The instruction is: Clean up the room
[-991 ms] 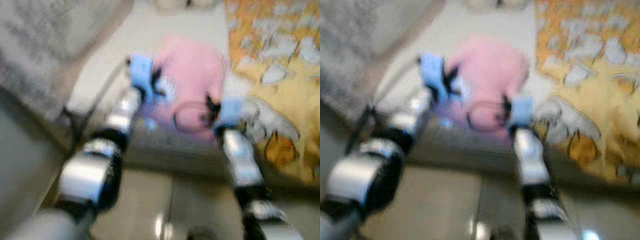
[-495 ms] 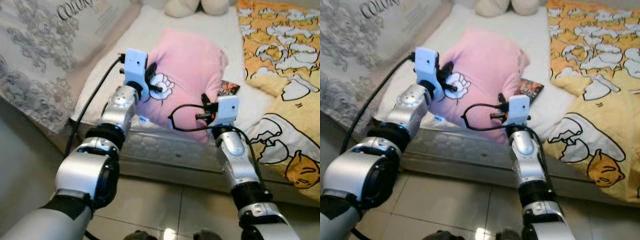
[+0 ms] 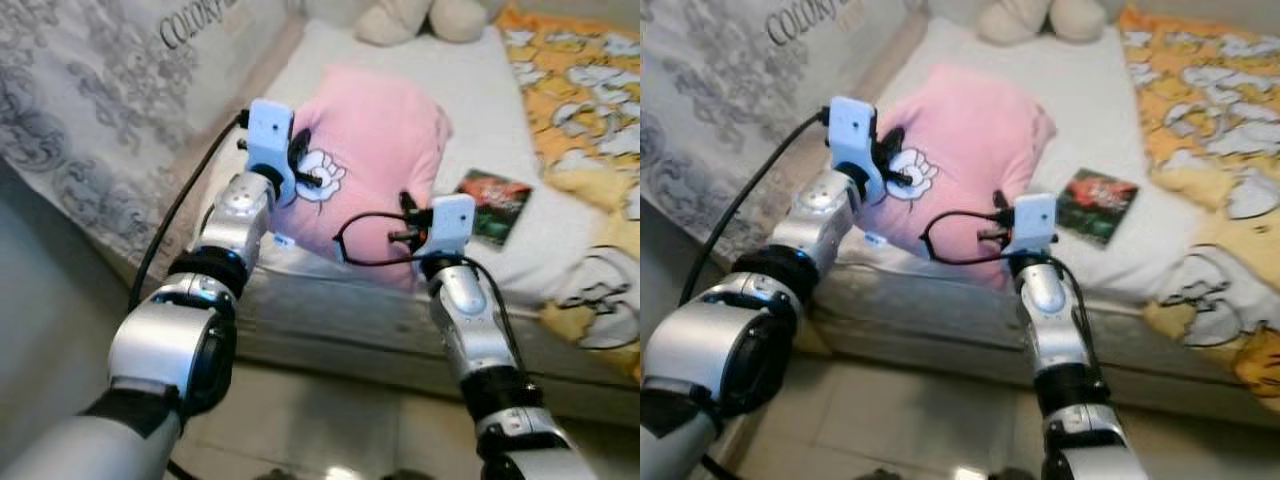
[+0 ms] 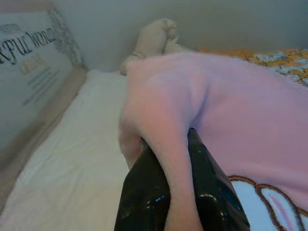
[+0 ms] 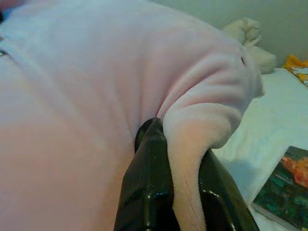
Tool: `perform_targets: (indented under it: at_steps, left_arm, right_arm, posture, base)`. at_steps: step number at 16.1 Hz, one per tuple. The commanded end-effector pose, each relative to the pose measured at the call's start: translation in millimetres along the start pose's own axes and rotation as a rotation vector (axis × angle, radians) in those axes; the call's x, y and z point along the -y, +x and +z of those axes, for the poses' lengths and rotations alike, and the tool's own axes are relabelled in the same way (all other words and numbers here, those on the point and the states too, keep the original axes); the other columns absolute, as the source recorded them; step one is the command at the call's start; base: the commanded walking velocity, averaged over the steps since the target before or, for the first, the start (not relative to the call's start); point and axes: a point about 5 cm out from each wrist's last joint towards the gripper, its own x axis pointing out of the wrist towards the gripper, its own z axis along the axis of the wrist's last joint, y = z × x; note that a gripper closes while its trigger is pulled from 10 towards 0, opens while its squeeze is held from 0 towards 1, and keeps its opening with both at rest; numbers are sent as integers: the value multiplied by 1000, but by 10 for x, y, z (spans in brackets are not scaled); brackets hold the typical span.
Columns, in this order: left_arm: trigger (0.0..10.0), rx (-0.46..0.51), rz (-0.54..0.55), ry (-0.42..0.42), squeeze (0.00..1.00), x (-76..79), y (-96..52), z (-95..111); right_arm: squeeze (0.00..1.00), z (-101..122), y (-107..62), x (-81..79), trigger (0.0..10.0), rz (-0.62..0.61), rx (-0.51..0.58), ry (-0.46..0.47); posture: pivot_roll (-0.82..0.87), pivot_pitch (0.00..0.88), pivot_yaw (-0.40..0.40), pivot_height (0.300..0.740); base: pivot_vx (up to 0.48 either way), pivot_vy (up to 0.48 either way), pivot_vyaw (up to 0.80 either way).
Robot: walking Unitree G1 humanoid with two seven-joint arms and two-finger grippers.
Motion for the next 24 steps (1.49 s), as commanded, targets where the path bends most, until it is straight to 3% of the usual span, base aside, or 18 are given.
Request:
perform_targets:
  at_steps: [1,9,13,24]
  left_arm:
    - [10000,59,31,22,0,-83,32,187]
    - [10000,71,-13,3,0,-2,50,202]
    - [10000,68,60,14,0,-61,43,198]
    - [10000,45,83,-1,0,-60,41,158]
  right_arm:
    - [0,60,21,35,10000,-16,27,9]
    - [0,39,3,38,10000,-17,22,5]
    - [0,28,-1,44,10000,-20,16,6]
    - [0,0,-19,27,10000,-9,2,6]
  posture:
    - [-15,0,69,740]
    - [-22,0,78,740]
    - [-23,0,79,740]
    - [-20,0,79,740]
  base:
    - [292,379,0]
    - [302,324,0]
    - [240,0,0]
    - [480,0,0]
